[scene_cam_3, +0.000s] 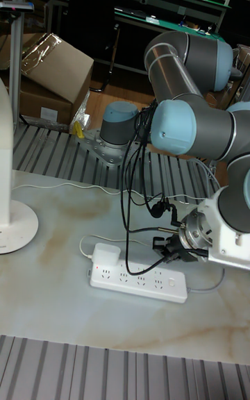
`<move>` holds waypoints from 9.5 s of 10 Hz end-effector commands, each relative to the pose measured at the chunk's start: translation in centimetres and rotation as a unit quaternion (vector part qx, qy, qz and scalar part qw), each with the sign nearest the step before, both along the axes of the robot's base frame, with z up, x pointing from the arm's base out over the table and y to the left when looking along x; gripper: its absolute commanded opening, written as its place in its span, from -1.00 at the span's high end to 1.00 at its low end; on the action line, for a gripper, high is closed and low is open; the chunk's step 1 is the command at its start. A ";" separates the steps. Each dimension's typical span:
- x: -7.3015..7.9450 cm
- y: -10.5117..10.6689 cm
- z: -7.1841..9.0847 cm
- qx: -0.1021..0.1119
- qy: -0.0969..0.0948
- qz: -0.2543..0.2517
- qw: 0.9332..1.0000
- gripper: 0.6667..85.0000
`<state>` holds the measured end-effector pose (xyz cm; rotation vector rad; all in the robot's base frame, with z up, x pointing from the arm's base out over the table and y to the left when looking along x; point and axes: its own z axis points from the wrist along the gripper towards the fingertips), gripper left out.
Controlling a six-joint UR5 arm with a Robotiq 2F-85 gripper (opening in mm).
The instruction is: Plug in the power cord of the desk lamp, turn on the socket, and light up the desk lamp
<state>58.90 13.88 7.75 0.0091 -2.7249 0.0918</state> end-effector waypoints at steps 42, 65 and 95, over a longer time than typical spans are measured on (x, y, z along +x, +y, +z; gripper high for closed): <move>-1.5 -26.9 1.6 -0.123 -0.090 0.042 0.987 0.99; -2.3 -36.8 -2.0 -0.232 -0.099 0.089 0.964 0.99; -2.6 -37.4 -6.4 -0.200 -0.094 0.093 0.971 0.99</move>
